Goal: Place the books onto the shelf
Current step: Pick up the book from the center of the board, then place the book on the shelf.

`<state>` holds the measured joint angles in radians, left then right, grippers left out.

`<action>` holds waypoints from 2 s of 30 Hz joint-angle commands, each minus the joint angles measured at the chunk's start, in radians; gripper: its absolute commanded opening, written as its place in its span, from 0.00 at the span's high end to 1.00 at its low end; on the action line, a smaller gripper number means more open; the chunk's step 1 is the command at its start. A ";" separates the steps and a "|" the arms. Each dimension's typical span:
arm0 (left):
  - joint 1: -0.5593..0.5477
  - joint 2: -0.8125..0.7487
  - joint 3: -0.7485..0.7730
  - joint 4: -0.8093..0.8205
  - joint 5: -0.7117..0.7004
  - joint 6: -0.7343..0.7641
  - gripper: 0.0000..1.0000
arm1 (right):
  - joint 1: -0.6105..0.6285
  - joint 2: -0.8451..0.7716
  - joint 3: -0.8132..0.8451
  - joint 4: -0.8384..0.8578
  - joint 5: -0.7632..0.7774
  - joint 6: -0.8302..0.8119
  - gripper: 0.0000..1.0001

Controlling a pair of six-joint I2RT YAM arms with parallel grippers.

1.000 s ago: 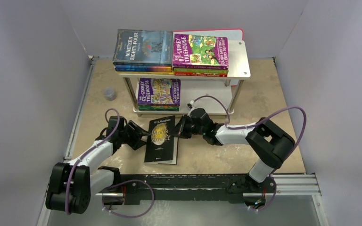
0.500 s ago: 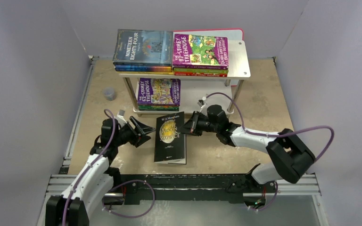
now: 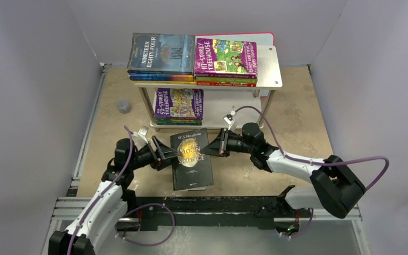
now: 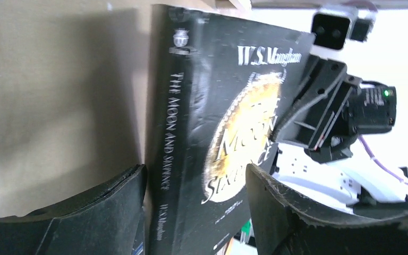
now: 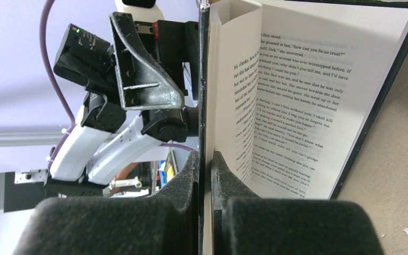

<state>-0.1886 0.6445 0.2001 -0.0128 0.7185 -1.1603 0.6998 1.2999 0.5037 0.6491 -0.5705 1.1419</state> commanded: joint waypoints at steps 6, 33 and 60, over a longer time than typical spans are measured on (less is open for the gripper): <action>-0.097 0.009 0.051 0.260 0.068 -0.087 0.50 | 0.001 0.047 0.025 0.349 -0.155 0.091 1.00; -0.097 -0.147 0.492 0.032 0.078 0.050 1.00 | 0.001 -0.323 0.137 -0.173 0.055 -0.290 0.32; -0.095 0.078 1.079 0.092 -0.672 -0.092 1.00 | 0.003 -0.499 0.276 -0.149 0.003 -0.282 0.17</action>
<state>-0.2829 0.6918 1.1572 -0.0772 0.2916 -1.1702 0.7048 0.8124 0.7216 0.4538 -0.5674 0.8566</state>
